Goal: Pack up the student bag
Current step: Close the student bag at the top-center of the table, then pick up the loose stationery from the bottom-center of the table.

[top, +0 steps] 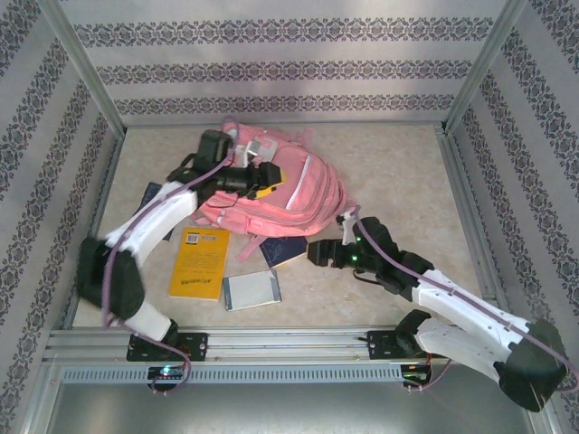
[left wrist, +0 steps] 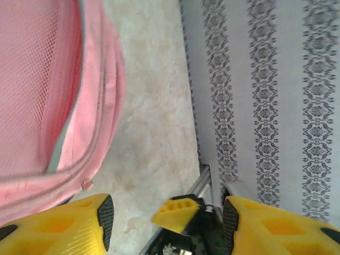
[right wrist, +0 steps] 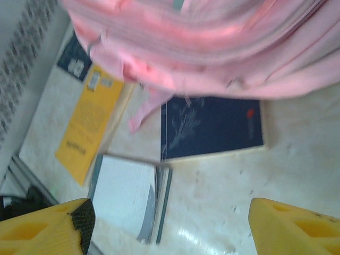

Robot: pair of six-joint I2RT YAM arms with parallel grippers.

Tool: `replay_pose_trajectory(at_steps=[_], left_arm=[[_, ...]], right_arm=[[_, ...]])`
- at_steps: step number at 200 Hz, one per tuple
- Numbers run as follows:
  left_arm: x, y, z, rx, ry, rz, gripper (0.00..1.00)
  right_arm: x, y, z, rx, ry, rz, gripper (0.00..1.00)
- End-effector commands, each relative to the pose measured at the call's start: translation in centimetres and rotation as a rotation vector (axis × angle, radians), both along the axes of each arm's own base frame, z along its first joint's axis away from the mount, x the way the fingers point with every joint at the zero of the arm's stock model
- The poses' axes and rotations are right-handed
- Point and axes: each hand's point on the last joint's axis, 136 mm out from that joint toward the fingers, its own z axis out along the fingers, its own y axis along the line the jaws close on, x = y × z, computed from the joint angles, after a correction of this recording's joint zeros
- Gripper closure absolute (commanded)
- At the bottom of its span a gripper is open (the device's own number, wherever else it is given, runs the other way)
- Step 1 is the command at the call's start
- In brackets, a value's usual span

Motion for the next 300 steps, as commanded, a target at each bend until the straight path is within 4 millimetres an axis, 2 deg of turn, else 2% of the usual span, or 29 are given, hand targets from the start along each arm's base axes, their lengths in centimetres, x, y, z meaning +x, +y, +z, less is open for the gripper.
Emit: replay_pose_trajectory(at_steps=[1, 26, 60, 77, 99, 129, 169, 226, 256, 300], left_arm=[[-4.3, 3.8, -4.8, 0.174, 0.074, 0.081, 0.44], [-9.9, 6.6, -9.3, 0.233, 0.186, 0.138, 0.44], [-16.0, 11.7, -14.8, 0.415, 0.351, 0.277, 0.41], [-18.4, 12.3, -17.1, 0.429, 0.439, 0.291, 0.41], [-20.0, 12.5, -19.1, 0.419, 0.471, 0.3, 0.4], [-20.7, 11.7, -20.8, 0.374, 0.495, 0.281, 0.4], [-20.4, 11.6, -21.8, 0.402, 0.479, 0.272, 0.4], [-20.1, 11.5, -23.5, 0.436, 0.488, 0.263, 0.41], [-19.6, 10.8, -23.5, 0.397, 0.469, 0.252, 0.41], [-18.8, 9.2, -22.9, 0.352, 0.431, 0.21, 0.43]], right_arm=[[-2.1, 2.2, -0.7, -0.023, 0.049, 0.115, 0.25], [-3.3, 4.5, -2.4, -0.031, 0.131, 0.163, 0.3], [-4.1, 7.4, -3.7, -0.031, 0.173, 0.215, 0.34], [-4.5, 8.8, -4.8, -0.055, 0.209, 0.242, 0.36], [-4.6, 10.0, -6.3, -0.103, 0.235, 0.244, 0.4], [-4.2, 10.9, -7.7, -0.113, 0.273, 0.221, 0.48], [-3.6, 10.6, -9.2, -0.16, 0.287, 0.177, 0.53], [-3.8, 10.6, -10.9, -0.176, 0.317, 0.171, 0.57], [-4.0, 11.1, -11.8, -0.172, 0.343, 0.183, 0.59], [-4.1, 10.7, -13.2, -0.185, 0.366, 0.165, 0.66]])
